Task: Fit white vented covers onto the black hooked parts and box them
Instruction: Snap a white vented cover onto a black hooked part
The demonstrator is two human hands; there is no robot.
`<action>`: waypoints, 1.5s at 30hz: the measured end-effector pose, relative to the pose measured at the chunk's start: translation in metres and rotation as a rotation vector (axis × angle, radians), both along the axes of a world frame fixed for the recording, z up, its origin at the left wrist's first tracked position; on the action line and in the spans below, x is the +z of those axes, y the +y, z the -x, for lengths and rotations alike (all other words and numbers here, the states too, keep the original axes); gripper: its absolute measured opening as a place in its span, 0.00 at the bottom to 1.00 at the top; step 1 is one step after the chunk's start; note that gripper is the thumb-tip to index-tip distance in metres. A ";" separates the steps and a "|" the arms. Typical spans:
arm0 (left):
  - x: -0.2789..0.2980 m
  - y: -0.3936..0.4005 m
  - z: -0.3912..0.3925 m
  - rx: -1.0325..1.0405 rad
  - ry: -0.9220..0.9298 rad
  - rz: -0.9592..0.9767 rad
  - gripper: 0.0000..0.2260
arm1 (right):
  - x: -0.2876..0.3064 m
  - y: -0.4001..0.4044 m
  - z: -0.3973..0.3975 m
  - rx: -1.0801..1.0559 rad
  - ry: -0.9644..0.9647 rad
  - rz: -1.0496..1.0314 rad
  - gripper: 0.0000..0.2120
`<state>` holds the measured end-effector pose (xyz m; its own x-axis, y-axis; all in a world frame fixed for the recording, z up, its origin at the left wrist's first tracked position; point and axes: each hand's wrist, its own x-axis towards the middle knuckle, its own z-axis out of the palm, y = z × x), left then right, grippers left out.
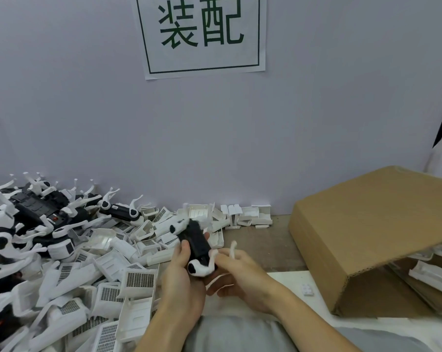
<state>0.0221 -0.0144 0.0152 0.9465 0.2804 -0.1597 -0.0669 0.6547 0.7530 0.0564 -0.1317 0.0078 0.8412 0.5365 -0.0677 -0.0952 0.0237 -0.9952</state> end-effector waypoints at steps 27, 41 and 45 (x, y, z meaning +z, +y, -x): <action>-0.012 -0.003 -0.009 0.037 0.071 -0.280 0.09 | -0.004 0.002 -0.003 -0.076 -0.115 0.062 0.13; -0.017 -0.004 -0.010 0.059 0.026 -0.336 0.07 | -0.004 0.001 -0.004 -0.076 -0.137 0.071 0.11; -0.017 -0.004 -0.010 0.059 0.023 -0.332 0.07 | -0.005 0.002 -0.004 -0.072 -0.135 0.059 0.14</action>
